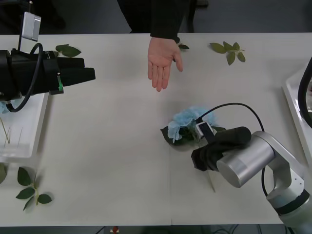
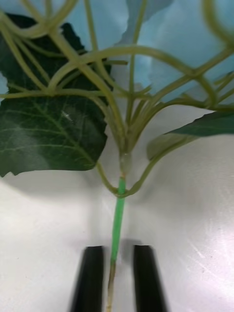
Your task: Place the red flowers into the right box and the blue flowers into the left box. If a person shows an open palm, hand one flower to the person first, then continue sorting.
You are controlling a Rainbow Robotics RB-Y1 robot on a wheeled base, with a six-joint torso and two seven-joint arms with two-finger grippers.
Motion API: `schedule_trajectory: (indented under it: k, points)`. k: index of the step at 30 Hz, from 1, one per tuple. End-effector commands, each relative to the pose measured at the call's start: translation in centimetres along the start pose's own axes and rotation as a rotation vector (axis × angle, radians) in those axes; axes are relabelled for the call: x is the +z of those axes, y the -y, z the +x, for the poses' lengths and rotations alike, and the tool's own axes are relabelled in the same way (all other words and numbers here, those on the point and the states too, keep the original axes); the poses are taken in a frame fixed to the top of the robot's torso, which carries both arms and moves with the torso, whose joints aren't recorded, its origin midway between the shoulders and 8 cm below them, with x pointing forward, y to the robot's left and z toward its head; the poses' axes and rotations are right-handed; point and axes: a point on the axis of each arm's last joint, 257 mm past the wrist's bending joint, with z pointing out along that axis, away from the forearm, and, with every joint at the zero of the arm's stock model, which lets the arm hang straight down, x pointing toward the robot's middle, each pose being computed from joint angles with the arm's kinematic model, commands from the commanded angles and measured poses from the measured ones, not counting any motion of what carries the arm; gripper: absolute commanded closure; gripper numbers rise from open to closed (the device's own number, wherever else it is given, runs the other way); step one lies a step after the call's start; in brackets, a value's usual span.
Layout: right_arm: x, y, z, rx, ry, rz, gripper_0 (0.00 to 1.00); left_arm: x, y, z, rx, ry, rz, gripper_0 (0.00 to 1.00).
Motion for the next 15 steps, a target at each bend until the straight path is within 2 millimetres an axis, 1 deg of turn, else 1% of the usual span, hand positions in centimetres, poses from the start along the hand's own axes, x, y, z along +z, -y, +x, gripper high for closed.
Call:
schedule_trajectory:
  k: [1, 5, 8, 10, 13, 15]
  points:
    - [-0.3, 0.1, -1.0, 0.035, 0.024, -0.001, 1.00, 0.2, 1.3, -0.5, 0.039, 0.016, 0.020, 0.00]
    - [-0.3, 0.4, -1.2, 0.030, 0.034, 0.007, 1.00, 0.2, 1.3, -0.5, 0.038, 0.016, 0.022, 0.00]
    - [-0.7, 1.2, -1.8, 0.027, 0.053, 0.017, 1.00, 0.2, 1.3, -0.4, 0.036, 0.016, 0.023, 0.00]
    - [-1.4, 1.8, -2.6, 0.019, 0.074, 0.023, 1.00, 0.2, 1.3, -0.4, 0.036, 0.016, 0.023, 0.00]
    - [-3.1, 2.7, -4.0, 0.010, 0.121, 0.029, 1.00, 0.2, 1.3, -0.5, 0.037, 0.016, 0.021, 0.00]
    - [-4.9, 3.0, -5.3, 0.009, 0.165, 0.015, 1.00, 0.2, 1.3, -0.5, 0.036, 0.017, 0.025, 0.00]
